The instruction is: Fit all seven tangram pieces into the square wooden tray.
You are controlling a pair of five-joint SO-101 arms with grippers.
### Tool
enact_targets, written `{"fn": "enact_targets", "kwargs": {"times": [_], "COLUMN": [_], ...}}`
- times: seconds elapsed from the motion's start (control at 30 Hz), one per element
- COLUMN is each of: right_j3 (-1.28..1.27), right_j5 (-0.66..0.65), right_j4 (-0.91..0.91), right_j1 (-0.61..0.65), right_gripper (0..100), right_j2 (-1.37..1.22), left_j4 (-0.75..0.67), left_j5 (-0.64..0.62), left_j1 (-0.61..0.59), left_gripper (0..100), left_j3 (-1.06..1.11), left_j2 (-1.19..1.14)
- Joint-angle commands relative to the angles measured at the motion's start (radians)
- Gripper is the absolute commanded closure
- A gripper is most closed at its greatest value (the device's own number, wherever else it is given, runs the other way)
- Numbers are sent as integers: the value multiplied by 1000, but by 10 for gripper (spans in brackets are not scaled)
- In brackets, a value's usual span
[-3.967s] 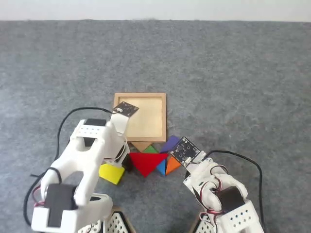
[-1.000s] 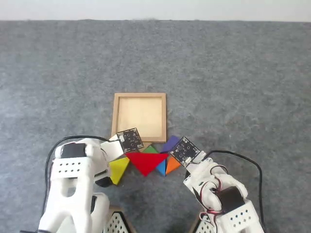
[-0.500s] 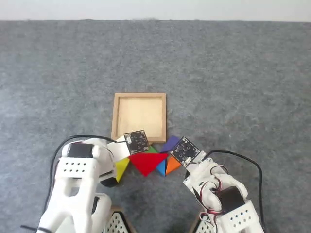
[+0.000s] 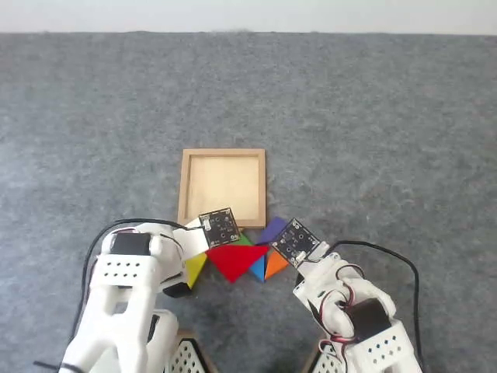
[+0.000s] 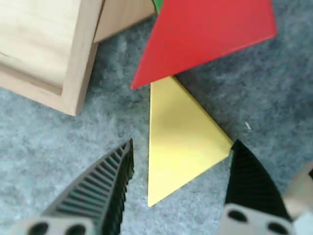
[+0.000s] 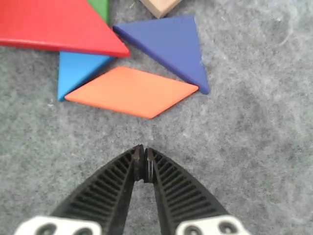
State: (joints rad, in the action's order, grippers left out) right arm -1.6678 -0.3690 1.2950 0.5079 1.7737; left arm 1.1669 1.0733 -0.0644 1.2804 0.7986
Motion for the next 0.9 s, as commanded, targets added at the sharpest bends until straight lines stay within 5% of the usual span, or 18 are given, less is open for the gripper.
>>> {"fn": "enact_targets", "kwargs": {"times": [0.0,0.3,0.87], "right_j3": [-17,-17,-17], "right_j5": [9,9,9], "right_j4": [2,2,2], "right_j1": [7,7,7], "right_gripper": [991,991,991], "right_j2": [19,19,19], "left_j4": [-26,21,18], "left_j5": [-9,-29,-68], "left_j1": [3,-3,3], "left_gripper": [698,700,701], "left_j3": [-16,-219,-216], "left_j2": [-21,-373,-385]}}
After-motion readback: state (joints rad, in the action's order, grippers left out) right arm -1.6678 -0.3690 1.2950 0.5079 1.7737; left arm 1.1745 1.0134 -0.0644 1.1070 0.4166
